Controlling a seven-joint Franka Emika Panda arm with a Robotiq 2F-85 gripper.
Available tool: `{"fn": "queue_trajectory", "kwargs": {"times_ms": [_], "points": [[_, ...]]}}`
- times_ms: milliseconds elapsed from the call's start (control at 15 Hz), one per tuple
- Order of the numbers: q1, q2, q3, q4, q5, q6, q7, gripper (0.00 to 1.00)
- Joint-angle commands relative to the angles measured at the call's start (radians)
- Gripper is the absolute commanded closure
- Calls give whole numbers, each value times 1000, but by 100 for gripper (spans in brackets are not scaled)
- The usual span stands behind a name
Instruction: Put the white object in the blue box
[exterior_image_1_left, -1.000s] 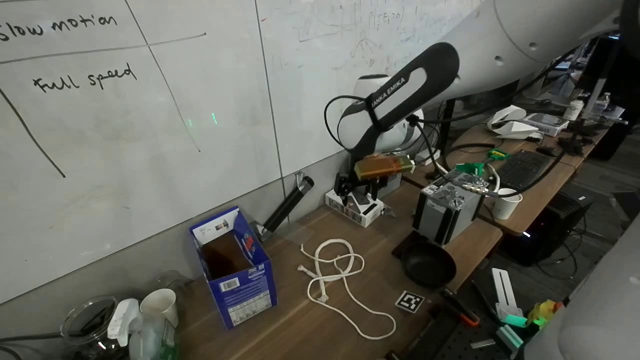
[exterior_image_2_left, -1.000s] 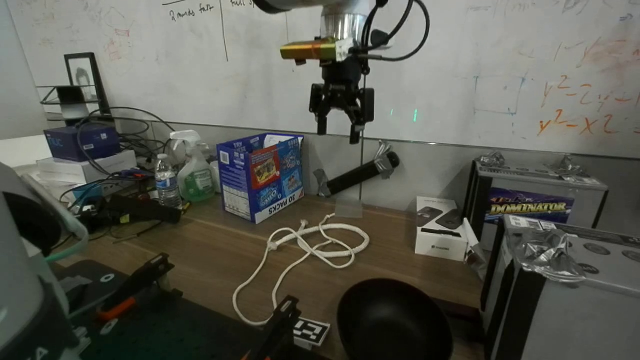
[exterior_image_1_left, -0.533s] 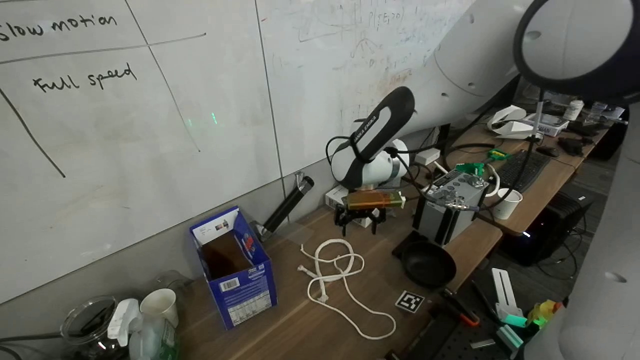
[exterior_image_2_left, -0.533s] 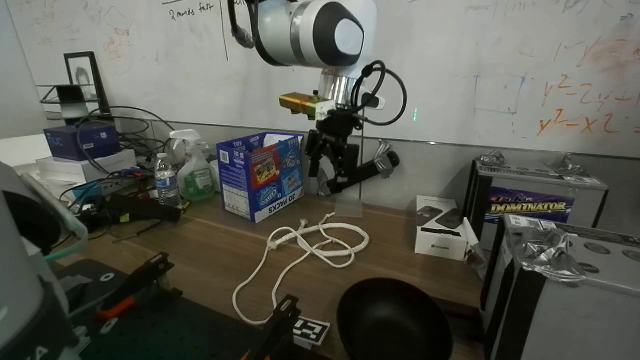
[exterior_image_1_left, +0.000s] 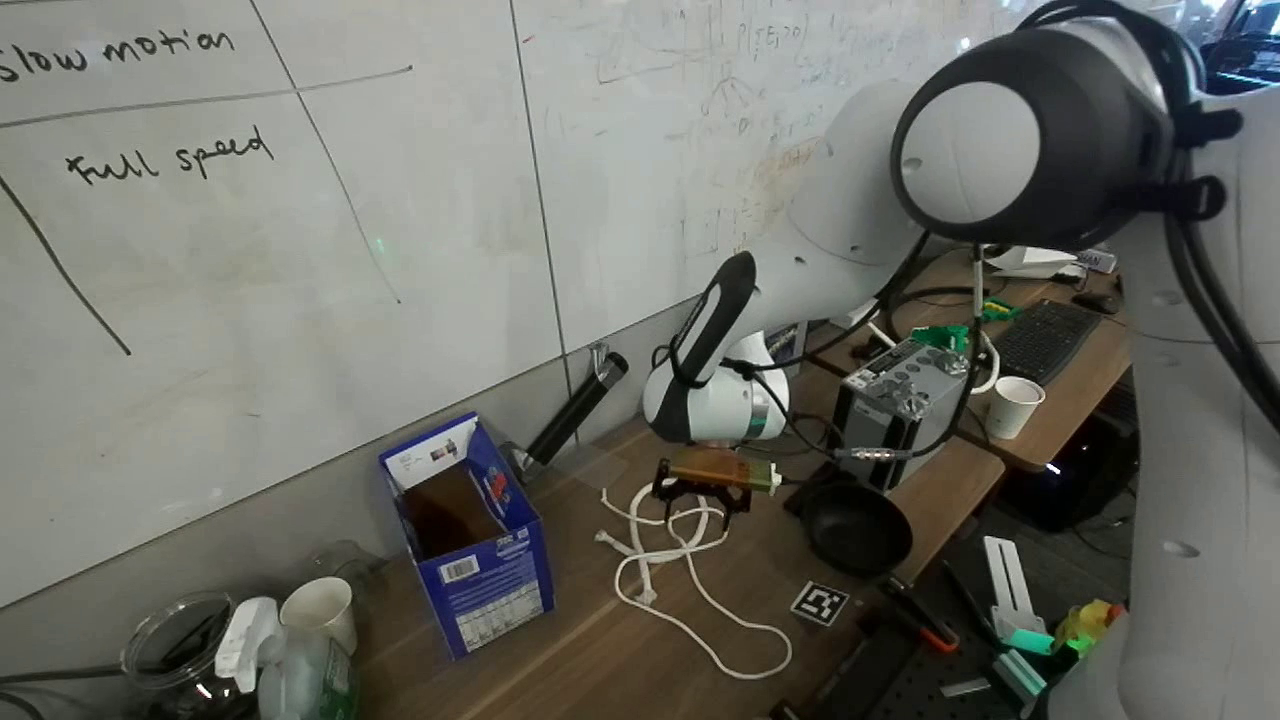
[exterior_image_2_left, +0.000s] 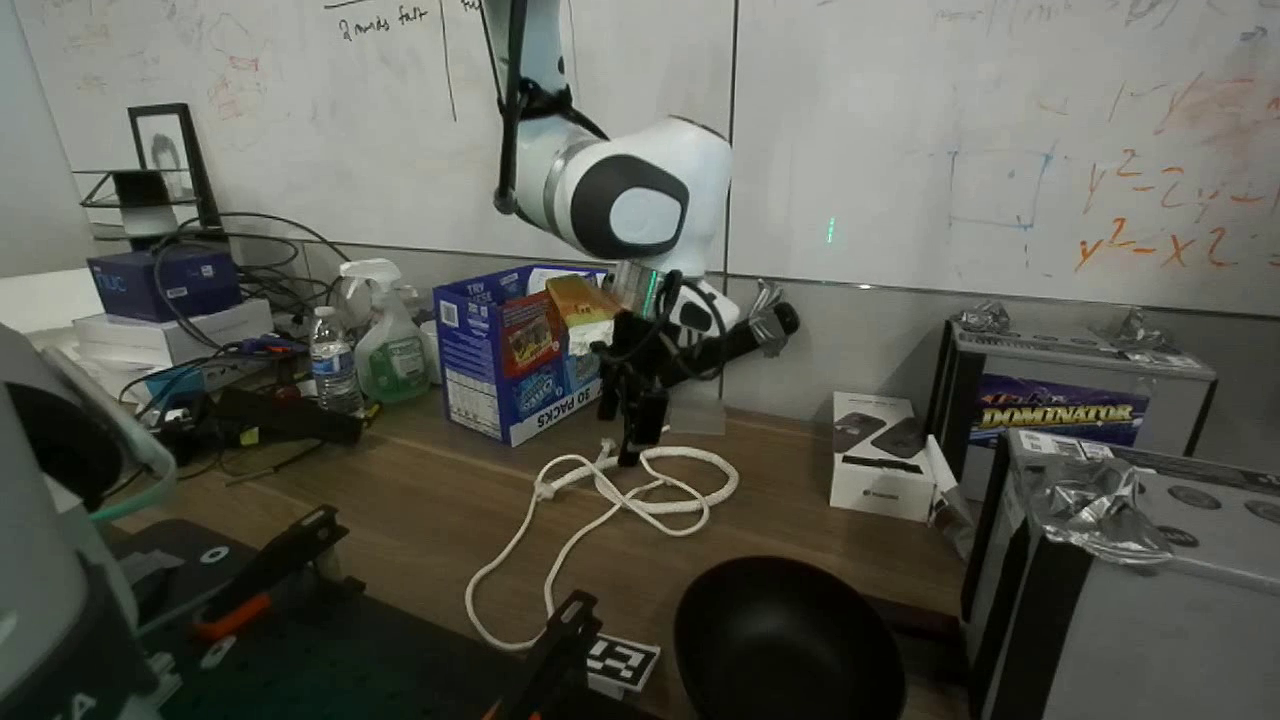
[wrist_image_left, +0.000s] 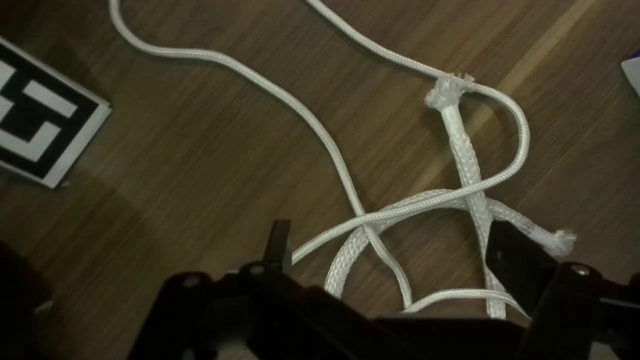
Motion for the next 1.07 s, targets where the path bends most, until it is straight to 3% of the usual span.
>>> {"fn": "queue_trajectory", "kwargs": {"times_ms": [0, 267, 467, 1000], "points": [[-5, 92, 33, 44, 77, 104, 32, 0], [11, 168, 27, 78, 89, 182, 74, 0], [56, 212, -21, 113, 43, 172, 134, 0], [101, 273, -68, 171, 13, 133, 202, 0]]}}
